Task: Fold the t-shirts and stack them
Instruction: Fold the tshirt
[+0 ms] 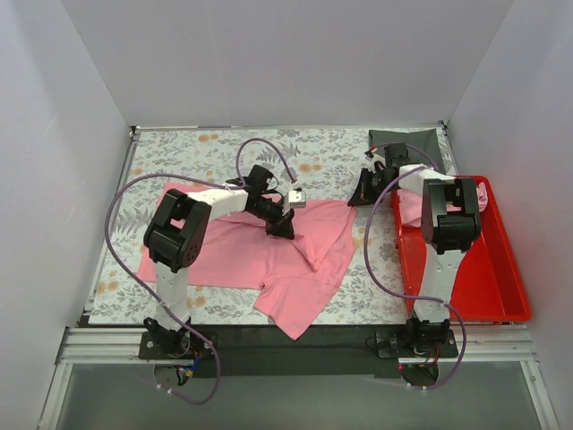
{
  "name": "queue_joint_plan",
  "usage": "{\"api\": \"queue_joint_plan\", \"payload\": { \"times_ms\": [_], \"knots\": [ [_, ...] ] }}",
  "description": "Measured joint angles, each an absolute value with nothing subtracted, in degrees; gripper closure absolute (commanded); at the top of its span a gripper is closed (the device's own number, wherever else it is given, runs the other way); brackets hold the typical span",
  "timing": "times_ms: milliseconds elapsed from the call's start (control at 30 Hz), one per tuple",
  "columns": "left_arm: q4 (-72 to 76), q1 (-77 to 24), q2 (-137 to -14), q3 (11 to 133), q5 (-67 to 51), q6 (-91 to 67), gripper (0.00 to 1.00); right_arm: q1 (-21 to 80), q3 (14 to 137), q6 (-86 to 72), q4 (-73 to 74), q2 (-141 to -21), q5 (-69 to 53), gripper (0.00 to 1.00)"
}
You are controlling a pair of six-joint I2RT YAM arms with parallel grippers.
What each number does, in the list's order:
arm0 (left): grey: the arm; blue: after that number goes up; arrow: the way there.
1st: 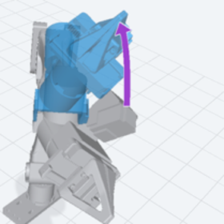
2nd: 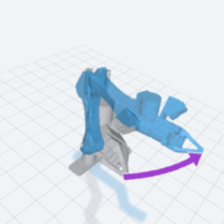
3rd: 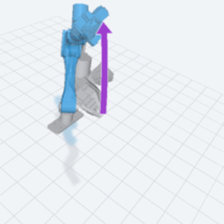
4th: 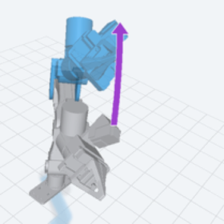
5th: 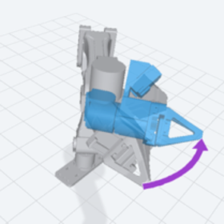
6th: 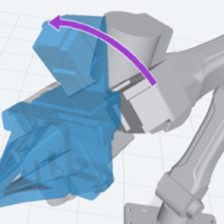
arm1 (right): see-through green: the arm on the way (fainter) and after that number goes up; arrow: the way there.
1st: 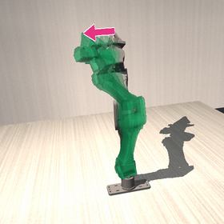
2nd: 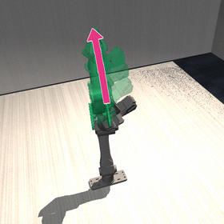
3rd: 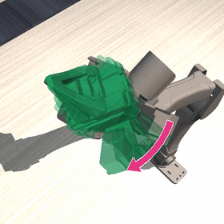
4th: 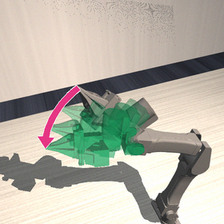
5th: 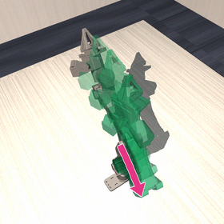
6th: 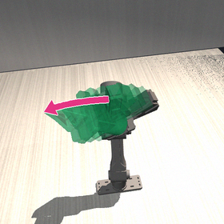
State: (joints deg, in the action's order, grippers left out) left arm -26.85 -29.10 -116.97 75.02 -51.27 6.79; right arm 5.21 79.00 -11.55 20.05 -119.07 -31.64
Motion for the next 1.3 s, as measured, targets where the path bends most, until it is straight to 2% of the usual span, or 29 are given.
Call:
{"api": "queue_joint_plan", "payload": {
  "times_ms": [200, 233, 300, 333, 433, 467, 667, 867, 1100, 1300],
  "knots": [
    [-29.26, -29.45, -107.18, 68.34, -52.47, 13.37, 1.0, 5.21, 79.4, -11.4, 20.6, -119.2, -31.42, 0.99],
    [-30.24, -29.5, -105.89, 67.55, -52.51, 14.98, 0.96, 5.21, 79.4, -11.38, 20.62, -119.22, -31.42, 0.99],
    [-31.48, -29.54, -104.03, 66.04, -52.27, 17.93, 0.82, 5.21, 79.4, -11.31, 20.71, -119.24, -31.42, 0.99],
    [-32.29, -29.58, -103.37, 65.19, -51.92, 19.51, 0.7, 5.21, 79.42, -11.22, 20.75, -119.24, -31.44, 0.99],
    [-34.48, -29.69, -102.96, 62.59, -49.63, 22.65, 0.54, 5.21, 79.55, -10.63, 20.97, -119.24, -31.4, 0.99],
    [-35.24, -29.69, -102.98, 61.82, -48.62, 23.44, 0.52, 5.21, 79.7, -10.39, 21.17, -119.24, -31.27, 0.99],
    [-37.91, -24.56, -102.3, 61.95, -49.8, 20.82, 0.55, 5.21, 80.55, -8.69, 22.52, -119.24, -30.15, 0.99],
    [-32.58, -9.8, -102.56, 71.13, -50.15, 2.13, 0.59, 5.21, 82.0, -5.82, 24.12, -119.24, -27.75, 0.99],
    [-31.9, 6.09, -117.01, 91.09, -42.54, -14.72, 0.67, 5.21, 85.49, -2.79, 25.58, -119.33, -24.64, 0.99],
    [-33.28, 13.02, -125.36, 92.07, -34.39, -22.48, 0.71, 5.23, 87.99, -0.99, 25.63, -120.36, -22.7, 0.99]
  ]
}}
